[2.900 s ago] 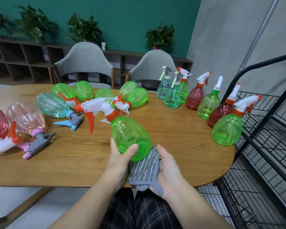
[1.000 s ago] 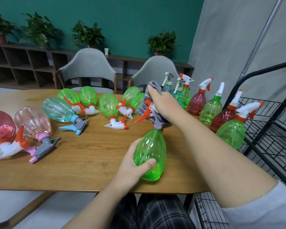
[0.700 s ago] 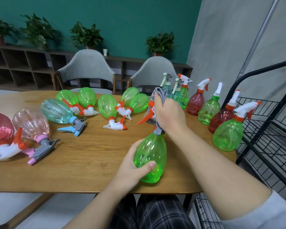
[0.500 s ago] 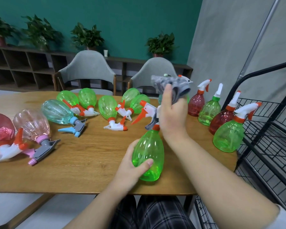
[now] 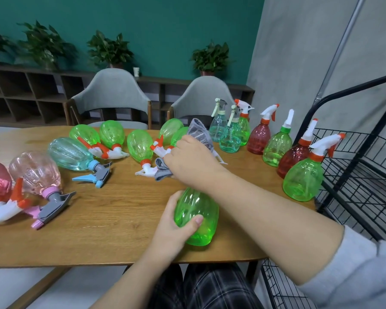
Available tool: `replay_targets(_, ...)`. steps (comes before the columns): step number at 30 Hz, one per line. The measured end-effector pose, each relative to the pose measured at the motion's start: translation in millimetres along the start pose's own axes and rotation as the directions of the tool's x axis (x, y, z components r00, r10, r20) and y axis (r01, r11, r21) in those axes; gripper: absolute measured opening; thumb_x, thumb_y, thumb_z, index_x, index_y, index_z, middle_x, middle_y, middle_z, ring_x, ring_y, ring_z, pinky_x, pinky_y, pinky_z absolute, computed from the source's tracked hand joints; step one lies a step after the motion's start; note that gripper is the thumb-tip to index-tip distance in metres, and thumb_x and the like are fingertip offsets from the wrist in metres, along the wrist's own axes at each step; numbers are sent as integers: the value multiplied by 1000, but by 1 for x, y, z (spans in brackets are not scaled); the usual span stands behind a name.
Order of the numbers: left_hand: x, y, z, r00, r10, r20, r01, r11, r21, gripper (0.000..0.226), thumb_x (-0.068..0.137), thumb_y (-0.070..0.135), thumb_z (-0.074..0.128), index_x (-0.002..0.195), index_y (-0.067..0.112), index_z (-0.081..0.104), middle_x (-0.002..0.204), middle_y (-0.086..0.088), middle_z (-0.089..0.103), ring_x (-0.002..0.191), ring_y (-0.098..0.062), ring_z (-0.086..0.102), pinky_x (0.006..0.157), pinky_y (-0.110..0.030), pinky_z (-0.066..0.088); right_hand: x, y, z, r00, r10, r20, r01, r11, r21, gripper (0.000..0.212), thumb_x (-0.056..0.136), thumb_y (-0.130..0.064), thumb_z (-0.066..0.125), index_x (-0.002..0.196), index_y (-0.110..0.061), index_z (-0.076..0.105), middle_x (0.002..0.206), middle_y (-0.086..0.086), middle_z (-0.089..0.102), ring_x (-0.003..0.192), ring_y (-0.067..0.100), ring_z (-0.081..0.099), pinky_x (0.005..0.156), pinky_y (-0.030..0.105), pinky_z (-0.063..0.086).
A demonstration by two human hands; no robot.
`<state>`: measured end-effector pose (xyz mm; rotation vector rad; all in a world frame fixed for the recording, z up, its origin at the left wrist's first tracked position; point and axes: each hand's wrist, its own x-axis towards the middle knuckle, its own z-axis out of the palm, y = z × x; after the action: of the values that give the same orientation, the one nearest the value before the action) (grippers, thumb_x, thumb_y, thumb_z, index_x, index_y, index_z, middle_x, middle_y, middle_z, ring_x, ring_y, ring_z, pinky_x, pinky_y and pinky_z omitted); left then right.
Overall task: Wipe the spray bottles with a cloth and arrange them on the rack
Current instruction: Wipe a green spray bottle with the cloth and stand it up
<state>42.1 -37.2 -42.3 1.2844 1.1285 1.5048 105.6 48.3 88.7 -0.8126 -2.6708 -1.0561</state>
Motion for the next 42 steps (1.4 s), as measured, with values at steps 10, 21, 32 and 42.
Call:
replay_targets(10,4,-7,5,997,-47,-57,45,998,-43,61,54,22,78,109,17,52,83,19,73,82,14,64,72,-6,46,-4,-34,-16,1000,-10,19,-3,801,598,25,95,-39,52,92,-14,53,99,9,68,95,27,60,76,32,31)
replay_targets(21,10,-5,-7,969,-191,-156,145,953,-266,67,59,57,85,117,42,54,112,1,72,112,-29,64,99,-60,47,-39,-28,13,639,759,-127,-118,260,958,42,79,-44,48,101,-9,54,98,7,54,98,24,50,93,42,39)
replay_targets(32,4,-4,-2,996,-58,-71,53,996,-70,60,70,23,80,121,32,51,105,12,72,97,-5,68,78,-19,52,-60,-23,37,642,547,537,-442,-309,842,34,87,-42,64,96,-9,64,89,6,71,81,15,68,77,32,53)
replay_targets(42,6,-2,1,984,-158,-85,138,970,-198,47,75,36,61,122,40,55,133,11,54,113,8,57,95,-29,52,-76,15,54,465,767,442,-447,-227,865,18,86,-30,69,92,-13,69,71,-5,63,61,3,56,56,18,42)
